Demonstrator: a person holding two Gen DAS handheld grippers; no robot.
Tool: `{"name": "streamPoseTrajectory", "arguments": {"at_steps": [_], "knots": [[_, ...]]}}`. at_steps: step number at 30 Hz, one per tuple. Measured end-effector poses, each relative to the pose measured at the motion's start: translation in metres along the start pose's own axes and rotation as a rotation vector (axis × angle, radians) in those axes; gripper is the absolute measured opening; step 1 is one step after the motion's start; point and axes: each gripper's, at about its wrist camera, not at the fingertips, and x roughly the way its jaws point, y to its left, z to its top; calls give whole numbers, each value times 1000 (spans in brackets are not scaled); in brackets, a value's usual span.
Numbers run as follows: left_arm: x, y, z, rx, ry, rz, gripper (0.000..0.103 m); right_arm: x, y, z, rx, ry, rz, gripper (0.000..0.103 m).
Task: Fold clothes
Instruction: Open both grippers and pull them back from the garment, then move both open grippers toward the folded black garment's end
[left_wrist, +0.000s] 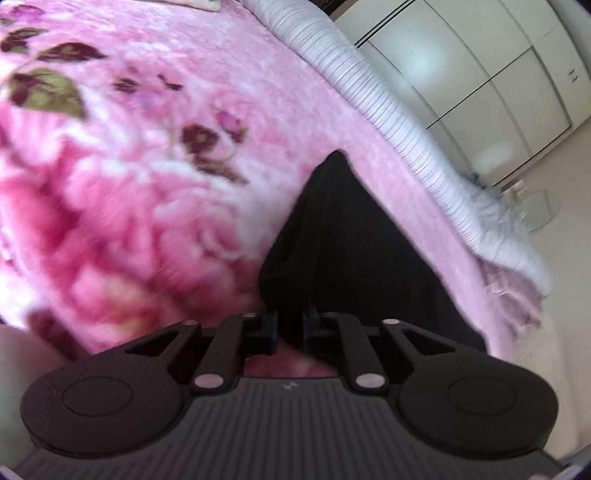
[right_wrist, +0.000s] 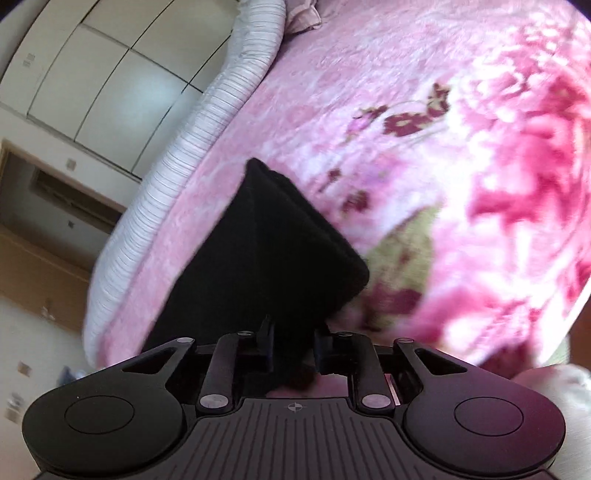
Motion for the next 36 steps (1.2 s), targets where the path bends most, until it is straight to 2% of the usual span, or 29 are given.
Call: {"name": "streamPoseTrajectory", "arguments": {"at_steps": [2,4,7,9,11,14,17,26,36], "knots": [[-11,-9,1,43,5,54,19,-10,3,-3,-20,6,-32,32],[-23,-25,1,129,-6,121,21,-21,8,-4,-59,6,-65,42],[-32,-52,-10,324,-15,193,31,-37,35,-18,-244,-19,-120,43],[-33,-67,-22,422,-1,219,32,-44,55,-34,-395,-25,-151,44],[-31,-75,-37,472,37,223,32,-40,71,-53,-539,-11,-198,44],[-30,-83,-57,526,78,221,32,-38,84,-83,-681,-5,-260,44],[-35,-88,-68,561,88,219,33,-40,85,-100,-723,5,-248,44],[-58,-102,-85,663,29,215,34,-56,90,-116,-725,6,-226,44],[-92,-108,-99,691,-6,165,34,-86,102,-134,-757,-23,-204,44]]}}
